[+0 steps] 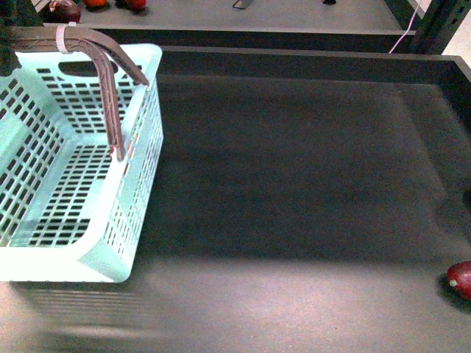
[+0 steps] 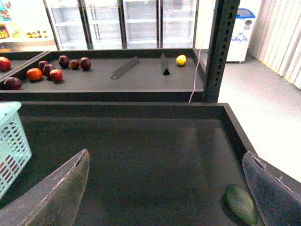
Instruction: Pick apple with right arm and hold basket with left
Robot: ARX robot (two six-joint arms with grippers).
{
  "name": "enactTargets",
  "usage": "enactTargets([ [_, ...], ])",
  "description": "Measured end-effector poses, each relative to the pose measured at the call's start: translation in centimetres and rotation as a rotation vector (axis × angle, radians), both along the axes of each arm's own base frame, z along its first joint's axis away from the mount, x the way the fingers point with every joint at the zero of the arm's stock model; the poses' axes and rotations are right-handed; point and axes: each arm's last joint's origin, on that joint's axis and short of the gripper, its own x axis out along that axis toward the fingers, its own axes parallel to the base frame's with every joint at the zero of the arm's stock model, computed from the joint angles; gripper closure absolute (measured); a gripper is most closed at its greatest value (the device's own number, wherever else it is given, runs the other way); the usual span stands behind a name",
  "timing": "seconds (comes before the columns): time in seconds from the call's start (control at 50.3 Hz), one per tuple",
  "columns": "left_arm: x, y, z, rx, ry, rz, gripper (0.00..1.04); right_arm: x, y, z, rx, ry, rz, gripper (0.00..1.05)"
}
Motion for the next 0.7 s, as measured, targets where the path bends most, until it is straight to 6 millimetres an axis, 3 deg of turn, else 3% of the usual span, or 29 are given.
enactTargets([
  [0.358,0.2,0.6,-0.5,0.021,0.013,-0.006,0.89,0.0,0.0,0.0,0.000,0.000,0.000,0.09],
  [0.417,0.2,0.5,-0.5,0.016,0.011,-0.013,0.82,0.0,0.0,0.0,0.000,0.000,0.000,0.09],
  [0.556,0.1,0.0,-0.3,0.013,0.007,-0.026,0.53,0.0,0.0,0.0,0.000,0.000,0.000,0.09],
  [0.696,-0.2,0.0,0.7,0.014,-0.006,-0.020,0.34,0.0,0.0,0.0,0.000,0.000,0.000,0.09],
])
